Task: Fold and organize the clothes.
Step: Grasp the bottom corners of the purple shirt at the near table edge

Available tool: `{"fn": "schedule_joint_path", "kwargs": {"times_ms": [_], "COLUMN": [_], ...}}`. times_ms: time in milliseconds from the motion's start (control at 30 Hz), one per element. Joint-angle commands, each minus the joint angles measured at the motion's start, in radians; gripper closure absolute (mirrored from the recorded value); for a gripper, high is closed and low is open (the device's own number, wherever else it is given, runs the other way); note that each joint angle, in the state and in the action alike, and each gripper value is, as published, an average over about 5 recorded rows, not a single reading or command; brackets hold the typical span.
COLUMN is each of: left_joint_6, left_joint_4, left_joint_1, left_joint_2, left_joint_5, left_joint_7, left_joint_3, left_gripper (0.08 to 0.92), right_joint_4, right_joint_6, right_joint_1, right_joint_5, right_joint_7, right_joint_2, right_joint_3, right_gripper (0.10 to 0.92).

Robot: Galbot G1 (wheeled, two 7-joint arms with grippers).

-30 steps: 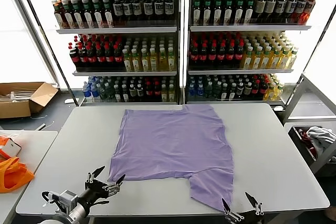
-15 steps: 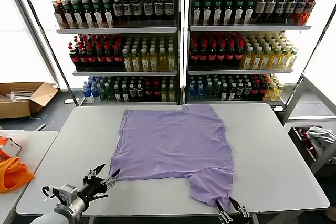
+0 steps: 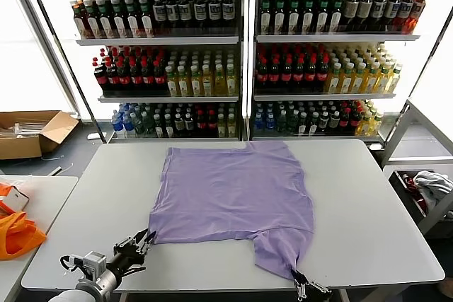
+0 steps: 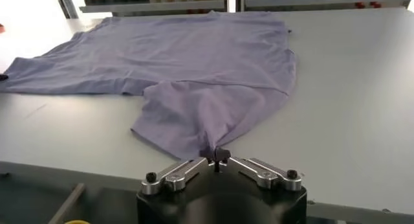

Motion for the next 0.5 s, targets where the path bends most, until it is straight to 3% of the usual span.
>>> {"fn": "schedule_joint_path", "kwargs": {"times_ms": [33,233,500], "left_joint_6": [0.002,-0.004,-0.021], "left_joint_4": [0.014,0.005,-0.009], "left_joint_1": [0.012,0.017,0.034], "left_joint_2": [-0.014,-0.021,-0.025], "left_joint_5": [0.016,0.023,0.041], "left_joint_7": [0.000,0.004,0.018], "left_joint_3": [0.005,0.009,0.010], "left_gripper": [0.723,0.676,0.854], "right_joint_4": [-0.001,0.001,0.009], "right_joint_6": [-0.008,0.001,0.021], "right_joint_1": [0.003,0.001,-0.011], "right_joint_5": [0.003,0.005,0.006], "right_joint_7": [0.001,-0.003,-0.015], "right_joint_2": [0.001,0.000,-0.001], "right_joint_3": [-0.005,0.002,0.010], "right_gripper": [0.919,0.919,0.919]}}
